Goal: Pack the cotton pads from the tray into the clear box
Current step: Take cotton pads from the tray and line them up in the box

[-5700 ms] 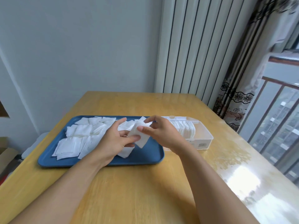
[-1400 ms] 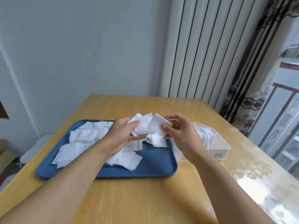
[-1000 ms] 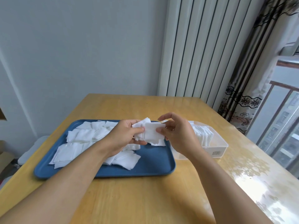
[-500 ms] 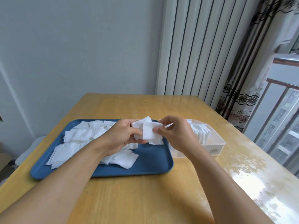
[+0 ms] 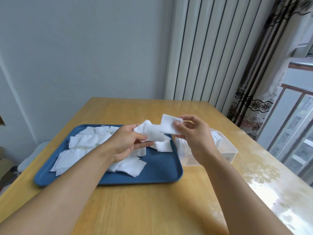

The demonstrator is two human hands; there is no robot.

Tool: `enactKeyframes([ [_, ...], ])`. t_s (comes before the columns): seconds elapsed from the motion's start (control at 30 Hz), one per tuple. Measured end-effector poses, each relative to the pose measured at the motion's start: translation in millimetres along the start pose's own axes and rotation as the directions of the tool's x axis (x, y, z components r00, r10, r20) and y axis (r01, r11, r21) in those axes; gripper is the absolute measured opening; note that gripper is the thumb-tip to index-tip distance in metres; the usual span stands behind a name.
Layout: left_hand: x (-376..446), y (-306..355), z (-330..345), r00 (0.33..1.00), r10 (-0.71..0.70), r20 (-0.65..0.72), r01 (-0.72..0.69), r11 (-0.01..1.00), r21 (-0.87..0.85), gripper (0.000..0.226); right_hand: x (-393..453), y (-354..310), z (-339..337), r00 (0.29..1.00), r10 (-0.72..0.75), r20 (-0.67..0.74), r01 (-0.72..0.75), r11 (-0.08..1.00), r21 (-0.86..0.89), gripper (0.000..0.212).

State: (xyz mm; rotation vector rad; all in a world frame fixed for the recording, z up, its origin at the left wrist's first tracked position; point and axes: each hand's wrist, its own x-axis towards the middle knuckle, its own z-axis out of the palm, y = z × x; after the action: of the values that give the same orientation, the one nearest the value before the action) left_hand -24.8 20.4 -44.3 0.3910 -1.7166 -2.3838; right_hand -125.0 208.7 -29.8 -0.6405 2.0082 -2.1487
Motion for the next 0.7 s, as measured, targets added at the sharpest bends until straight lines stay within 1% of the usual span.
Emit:
enactKeyframes([
  [0.07, 1, -1, 2, 1.0, 0.011, 0.022, -0.011, 1.0, 0.015, 0.037, -5, 2, 8, 0.995, 0.045, 0.088, -0.05, 0.998, 0.047, 0.022],
  [0.1, 1, -1, 3, 0.999, 0.018, 0.037, -0.019, 0.999, 0.031, 0.037, -6, 4, 12, 0.994, 0.046, 0.102, -0.051, 0.998, 0.042, 0.023],
  [0.2, 0, -1, 6, 0.996, 0.029, 0.081, -0.033, 0.998, 0.047, 0.038, -10, 10, 19, 0.997, 0.019, 0.078, -0.017, 1.0, -0.015, 0.02],
  [0.3, -2, -1, 9, 0.995, 0.045, 0.09, -0.046, 0.999, 0.016, 0.04, -11, 12, 22, 0.999, 0.023, 0.04, -0.024, 1.0, 0.005, 0.021],
  [0.43, -2, -3, 11, 0.994, 0.04, 0.098, -0.039, 0.999, -0.011, 0.041, -12, 14, 23, 0.999, 0.012, 0.032, -0.011, 1.0, -0.015, 0.023],
  [0.57, -2, -1, 14, 0.995, 0.029, 0.096, -0.019, 0.995, -0.102, 0.03, -11, 15, 23, 1.0, -0.008, 0.018, 0.009, 0.998, -0.057, 0.022],
  [0.7, -2, -3, 14, 0.994, 0.076, 0.081, -0.076, 0.997, 0.001, 0.029, -10, 14, 21, 0.999, -0.033, 0.038, 0.04, 0.978, -0.204, 0.017],
])
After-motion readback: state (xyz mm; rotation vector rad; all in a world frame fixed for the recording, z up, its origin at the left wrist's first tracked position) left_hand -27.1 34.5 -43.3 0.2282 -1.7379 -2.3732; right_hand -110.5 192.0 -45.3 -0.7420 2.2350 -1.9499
